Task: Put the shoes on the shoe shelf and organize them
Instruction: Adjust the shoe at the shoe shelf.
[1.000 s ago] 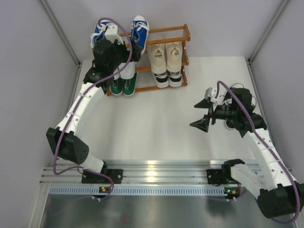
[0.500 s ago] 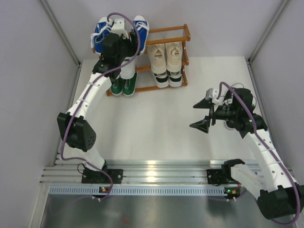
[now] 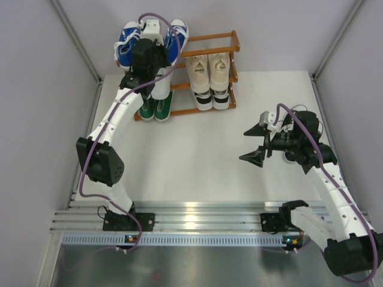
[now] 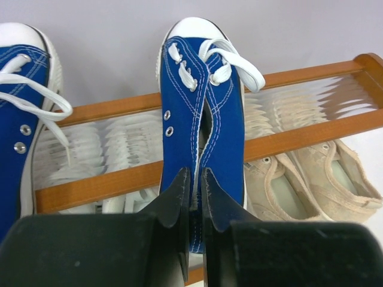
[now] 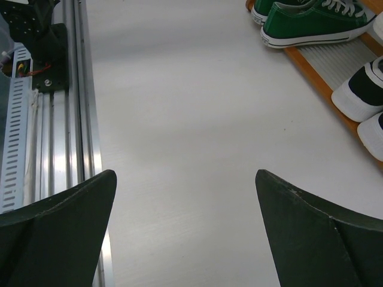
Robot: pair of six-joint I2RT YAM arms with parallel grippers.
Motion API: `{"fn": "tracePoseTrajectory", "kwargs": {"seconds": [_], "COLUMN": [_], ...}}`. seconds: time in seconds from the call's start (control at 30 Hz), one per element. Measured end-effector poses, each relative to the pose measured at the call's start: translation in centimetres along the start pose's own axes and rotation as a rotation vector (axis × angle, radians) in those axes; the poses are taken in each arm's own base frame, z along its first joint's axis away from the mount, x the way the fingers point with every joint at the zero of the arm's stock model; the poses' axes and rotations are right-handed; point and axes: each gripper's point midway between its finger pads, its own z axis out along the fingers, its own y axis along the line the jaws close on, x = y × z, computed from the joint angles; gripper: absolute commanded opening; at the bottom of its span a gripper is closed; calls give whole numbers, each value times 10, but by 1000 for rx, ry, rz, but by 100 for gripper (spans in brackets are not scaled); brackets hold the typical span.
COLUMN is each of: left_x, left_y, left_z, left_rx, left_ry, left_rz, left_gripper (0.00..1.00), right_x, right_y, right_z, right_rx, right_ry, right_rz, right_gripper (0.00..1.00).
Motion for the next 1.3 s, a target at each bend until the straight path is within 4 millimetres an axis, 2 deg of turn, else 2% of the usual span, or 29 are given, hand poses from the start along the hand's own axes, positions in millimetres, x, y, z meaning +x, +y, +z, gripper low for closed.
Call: {"fn": "tracePoseTrajectory", "kwargs": {"seconds": [0.17,0.43,0.63,1.3], "left_x": [-5,-9,-11,-6], "left_y": [13,46,65,74], "left_z": [0,-5,-7,-15], "left_rx": [-78,-243,-299,-322], "left_ry": [-19,-29,-30,-37], "left_rz": [39,108,123,98], "left_gripper": [0,0,0,0], "right_x": [0,0,0,-1], "right_y": [-1,-2,-3,-4], "right_z": [0,-1,-2,-5], "right_rx": [3,8,14,27], "right_ry": [0,0,0,-5], "right_rz": [0,1,1,-6], "right_gripper": [99,99,99,99]}}
